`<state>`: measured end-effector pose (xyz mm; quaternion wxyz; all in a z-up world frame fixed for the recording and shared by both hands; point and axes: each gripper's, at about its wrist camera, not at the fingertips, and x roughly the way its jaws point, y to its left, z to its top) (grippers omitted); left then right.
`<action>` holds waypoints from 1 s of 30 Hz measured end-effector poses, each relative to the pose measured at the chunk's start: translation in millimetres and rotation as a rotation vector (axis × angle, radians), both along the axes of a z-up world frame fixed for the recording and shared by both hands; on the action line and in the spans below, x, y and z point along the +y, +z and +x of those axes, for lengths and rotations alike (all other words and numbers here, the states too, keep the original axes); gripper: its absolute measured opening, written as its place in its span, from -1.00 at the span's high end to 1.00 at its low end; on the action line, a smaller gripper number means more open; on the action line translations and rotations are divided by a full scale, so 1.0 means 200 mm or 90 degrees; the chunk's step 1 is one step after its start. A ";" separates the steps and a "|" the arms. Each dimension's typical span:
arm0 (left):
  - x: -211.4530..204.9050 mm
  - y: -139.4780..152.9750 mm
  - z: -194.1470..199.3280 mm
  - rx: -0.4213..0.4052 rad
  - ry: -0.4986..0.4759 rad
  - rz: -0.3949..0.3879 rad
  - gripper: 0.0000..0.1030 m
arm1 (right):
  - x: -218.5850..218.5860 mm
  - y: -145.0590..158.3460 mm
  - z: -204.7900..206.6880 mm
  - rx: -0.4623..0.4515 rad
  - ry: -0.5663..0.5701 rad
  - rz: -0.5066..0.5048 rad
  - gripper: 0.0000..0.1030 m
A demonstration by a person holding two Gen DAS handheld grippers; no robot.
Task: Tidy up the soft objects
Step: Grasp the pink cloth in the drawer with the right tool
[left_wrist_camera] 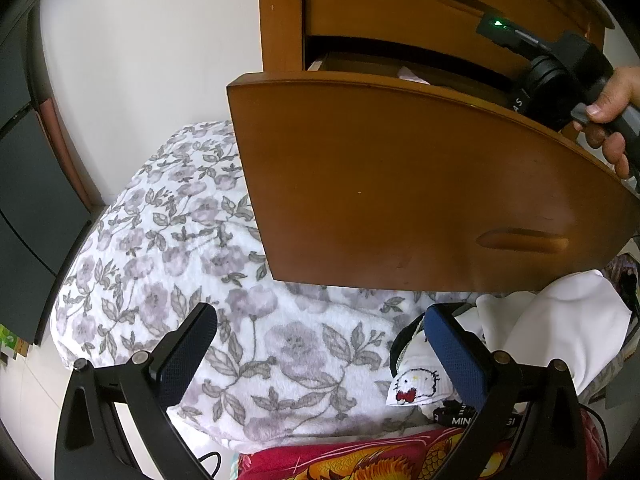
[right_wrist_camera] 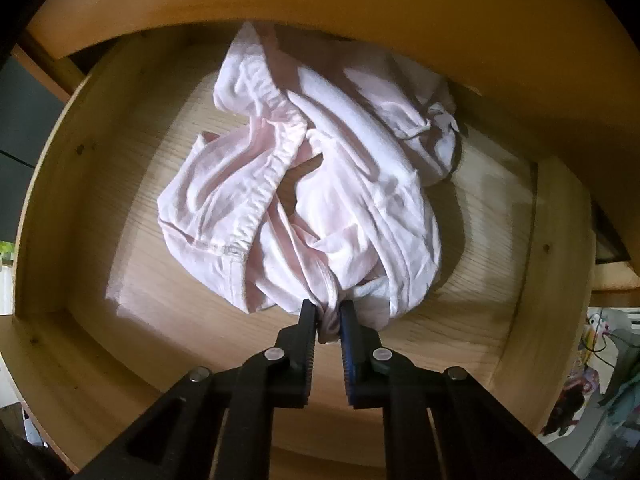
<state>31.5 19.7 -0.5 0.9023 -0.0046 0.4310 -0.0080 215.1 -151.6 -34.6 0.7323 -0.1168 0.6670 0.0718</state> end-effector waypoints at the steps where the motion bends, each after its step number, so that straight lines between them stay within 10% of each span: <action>1: 0.00 0.00 0.00 0.000 -0.001 0.001 -1.00 | 0.00 0.01 -0.01 -0.003 0.000 0.002 0.77; 30: -0.04 0.01 0.00 0.000 0.001 0.040 -1.00 | -0.24 0.59 -0.49 -0.173 -0.072 0.252 0.80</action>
